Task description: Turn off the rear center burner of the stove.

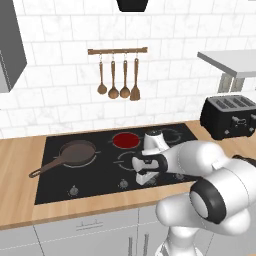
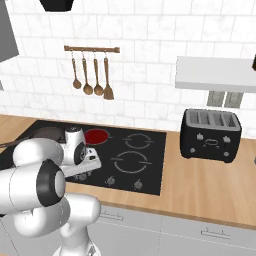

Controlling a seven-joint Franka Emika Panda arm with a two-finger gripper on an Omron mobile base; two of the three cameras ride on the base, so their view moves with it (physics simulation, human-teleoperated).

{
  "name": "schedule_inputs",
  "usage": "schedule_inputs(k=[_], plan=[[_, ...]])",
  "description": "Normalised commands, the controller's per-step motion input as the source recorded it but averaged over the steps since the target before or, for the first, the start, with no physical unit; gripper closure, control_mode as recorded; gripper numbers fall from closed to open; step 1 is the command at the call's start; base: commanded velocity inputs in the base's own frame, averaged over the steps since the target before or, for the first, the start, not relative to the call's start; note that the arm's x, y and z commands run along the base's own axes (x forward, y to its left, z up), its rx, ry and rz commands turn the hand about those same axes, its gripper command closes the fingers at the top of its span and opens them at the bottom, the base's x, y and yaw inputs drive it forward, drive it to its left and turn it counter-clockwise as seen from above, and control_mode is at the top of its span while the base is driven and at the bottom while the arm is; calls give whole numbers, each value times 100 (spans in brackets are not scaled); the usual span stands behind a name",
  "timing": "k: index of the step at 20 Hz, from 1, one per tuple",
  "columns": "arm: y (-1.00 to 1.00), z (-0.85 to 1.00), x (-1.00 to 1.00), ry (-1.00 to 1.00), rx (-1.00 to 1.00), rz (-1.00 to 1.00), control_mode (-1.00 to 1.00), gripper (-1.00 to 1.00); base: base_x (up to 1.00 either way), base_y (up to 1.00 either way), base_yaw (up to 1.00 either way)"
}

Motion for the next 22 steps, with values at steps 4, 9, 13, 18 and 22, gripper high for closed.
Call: schedule_inputs(k=[4, 9, 13, 18, 22], plan=[[0, 0, 16, 0, 0, -3, -100, 100, 0, 0, 0], [-11, 0, 2, 3, 2, -23, -100, 100, 0, 0, 0], [-42, 0, -18, 10, 13, -53, -100, 100, 0, 0, 0], [-52, 0, -31, 9, 16, -70, -100, 100, 0, 0, 0], [-48, -2, -21, 4, 13, -76, -100, 100, 0, 0, 0]])
